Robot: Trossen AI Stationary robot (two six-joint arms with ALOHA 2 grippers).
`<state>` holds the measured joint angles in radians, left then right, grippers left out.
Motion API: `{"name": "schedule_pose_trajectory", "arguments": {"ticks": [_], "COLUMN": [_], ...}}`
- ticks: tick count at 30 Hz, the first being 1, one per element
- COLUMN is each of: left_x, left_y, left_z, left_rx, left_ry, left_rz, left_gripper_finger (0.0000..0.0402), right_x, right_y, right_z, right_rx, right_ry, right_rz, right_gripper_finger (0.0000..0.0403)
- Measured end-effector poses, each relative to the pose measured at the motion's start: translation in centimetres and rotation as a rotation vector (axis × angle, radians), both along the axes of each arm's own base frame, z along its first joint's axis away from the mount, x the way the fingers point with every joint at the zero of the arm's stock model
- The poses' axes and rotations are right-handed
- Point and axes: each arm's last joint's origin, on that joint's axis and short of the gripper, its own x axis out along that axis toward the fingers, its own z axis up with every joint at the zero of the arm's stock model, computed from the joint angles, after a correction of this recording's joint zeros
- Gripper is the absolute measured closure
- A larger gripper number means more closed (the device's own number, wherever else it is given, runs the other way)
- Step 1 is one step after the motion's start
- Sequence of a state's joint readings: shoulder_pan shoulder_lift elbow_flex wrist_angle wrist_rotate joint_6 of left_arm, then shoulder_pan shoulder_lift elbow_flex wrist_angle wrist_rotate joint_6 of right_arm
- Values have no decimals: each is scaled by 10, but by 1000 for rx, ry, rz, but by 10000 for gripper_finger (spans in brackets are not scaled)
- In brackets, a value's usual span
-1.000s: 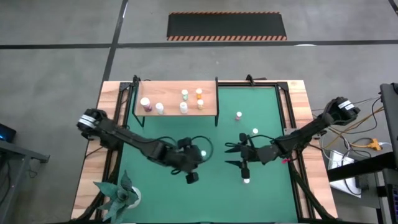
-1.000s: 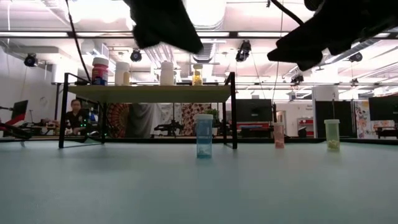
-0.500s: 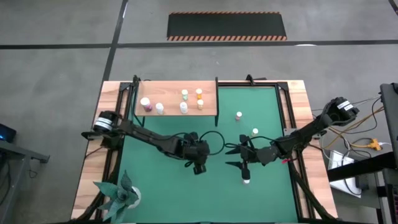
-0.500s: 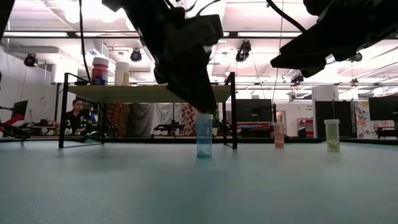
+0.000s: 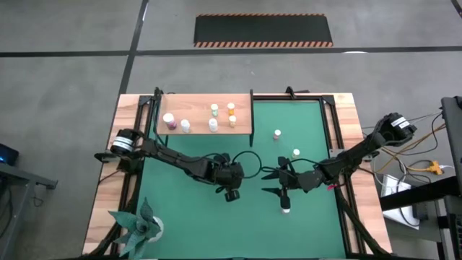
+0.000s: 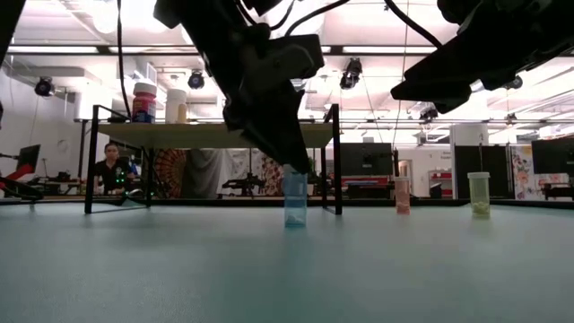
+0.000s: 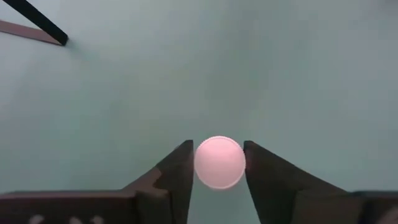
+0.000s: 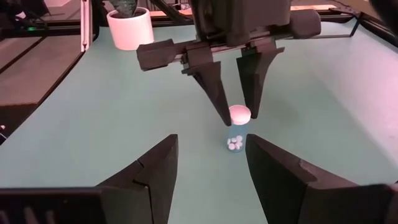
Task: Pick and place medicine bottles onto shelf by color
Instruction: Put the blue pill bottle on the shelf
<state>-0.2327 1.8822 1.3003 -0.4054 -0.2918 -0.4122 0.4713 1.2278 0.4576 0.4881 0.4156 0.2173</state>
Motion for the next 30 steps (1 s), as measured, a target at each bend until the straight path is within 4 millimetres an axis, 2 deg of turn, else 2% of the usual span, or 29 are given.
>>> {"name": "schedule_pose_trajectory", "arguments": {"ticks": [4, 9, 12, 17, 20, 23, 26, 30], "left_x": [0, 2, 4, -13, -32, -57, -81, -112], "left_y": [-1, -3, -7, -2, 17, 45, 77, 121], "left_z": [0, 10, 40, 114, 160, 200, 224, 240], "left_rx": [-21, -64, -165, -162, -90, 6, 71, 107], "left_ry": [2, -10, -49, -28, -6, -27, -44, -63], "left_rz": [-14, -41, -131, -206, -207, -115, -30, 95], "left_gripper_finger": [314, 308, 303, 304, 304, 304, 304, 304], "right_x": [0, 0, 0, 0, 0, 0, 0, 0], "right_y": [0, 0, 0, 0, 0, 0, 0, 0], "right_z": [0, 0, 0, 0, 0, 0, 1, 1], "right_rx": [0, -1, 4, 5, 10, 19, 23, 25], "right_ry": [0, 1, 3, 3, 2, 0, -8, -12], "right_rz": [0, -1, -3, -5, -6, -10, -10, -10], "right_gripper_finger": [223, 225, 224, 223, 225, 224, 223, 225]}}
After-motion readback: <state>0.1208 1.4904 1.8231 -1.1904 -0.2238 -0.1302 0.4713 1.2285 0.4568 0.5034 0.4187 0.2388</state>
